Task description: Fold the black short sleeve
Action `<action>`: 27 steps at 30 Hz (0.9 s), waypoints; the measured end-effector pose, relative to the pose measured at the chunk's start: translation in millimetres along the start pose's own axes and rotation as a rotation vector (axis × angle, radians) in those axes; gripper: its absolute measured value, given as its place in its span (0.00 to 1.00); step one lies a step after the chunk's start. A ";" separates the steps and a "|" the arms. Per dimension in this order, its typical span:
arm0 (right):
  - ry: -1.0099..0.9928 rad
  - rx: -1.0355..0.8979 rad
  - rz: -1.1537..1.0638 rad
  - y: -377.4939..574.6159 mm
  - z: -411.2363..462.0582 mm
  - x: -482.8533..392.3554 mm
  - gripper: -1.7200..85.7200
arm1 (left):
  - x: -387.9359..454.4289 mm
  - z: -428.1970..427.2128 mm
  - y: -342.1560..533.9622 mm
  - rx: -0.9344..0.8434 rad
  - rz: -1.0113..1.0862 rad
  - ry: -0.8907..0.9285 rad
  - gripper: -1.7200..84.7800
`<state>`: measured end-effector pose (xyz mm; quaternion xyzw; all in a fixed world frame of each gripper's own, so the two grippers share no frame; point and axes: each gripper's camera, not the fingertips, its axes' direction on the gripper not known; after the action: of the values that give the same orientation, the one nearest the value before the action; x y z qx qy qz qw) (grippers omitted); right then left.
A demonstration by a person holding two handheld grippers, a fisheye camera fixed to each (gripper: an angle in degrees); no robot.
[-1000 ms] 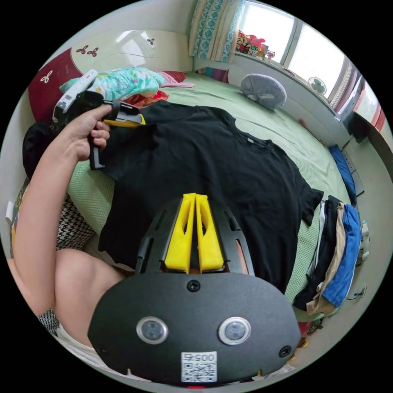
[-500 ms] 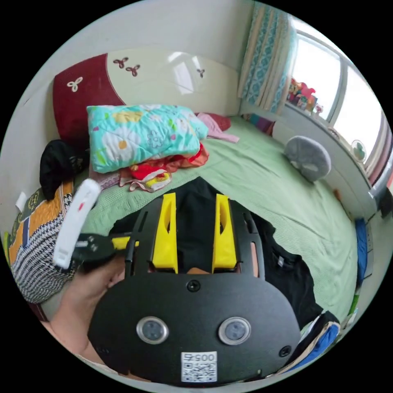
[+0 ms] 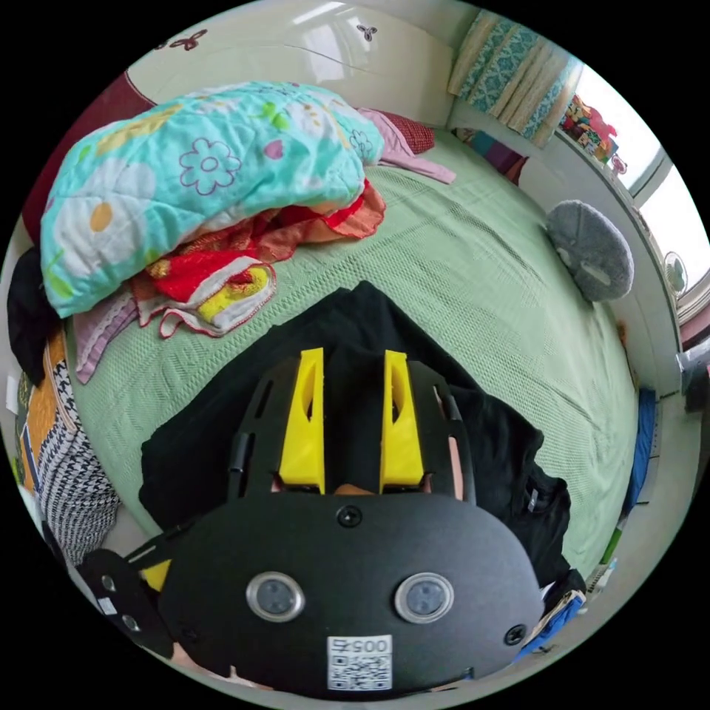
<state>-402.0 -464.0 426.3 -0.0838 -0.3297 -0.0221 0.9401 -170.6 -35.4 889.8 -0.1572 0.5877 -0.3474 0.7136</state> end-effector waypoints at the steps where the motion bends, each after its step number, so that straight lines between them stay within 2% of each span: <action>1: 0.017 -0.020 0.009 -5.6 7.3 -0.4 0.13 | 0.8 0.1 0.2 0.000 -0.001 0.000 0.06; 5: 0.046 -0.032 0.036 -18.4 15.2 3.2 0.09 | 3.3 -1.5 0.4 0.007 -0.001 -0.004 0.06; 7: 0.110 -0.017 0.081 -25.1 10.1 13.5 0.03 | 5.6 -3.2 1.6 0.011 -0.002 0.008 0.06; 9: 0.099 -0.006 0.083 -27.6 3.2 24.7 0.01 | 10.0 -6.6 2.1 0.021 0.011 0.004 0.06; 20: 0.046 0.111 0.207 4.9 -50.2 133.6 0.00 | 47.7 -23.4 10.2 0.073 0.123 0.125 0.07; 27: 0.016 0.185 0.311 51.8 -75.3 198.6 0.00 | 93.3 -46.7 25.9 0.144 0.290 0.128 0.07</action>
<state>-195.4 -423.2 484.9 -0.0469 -0.3061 0.1533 0.9384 -200.5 -71.9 793.2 0.0032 0.6220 -0.2912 0.7269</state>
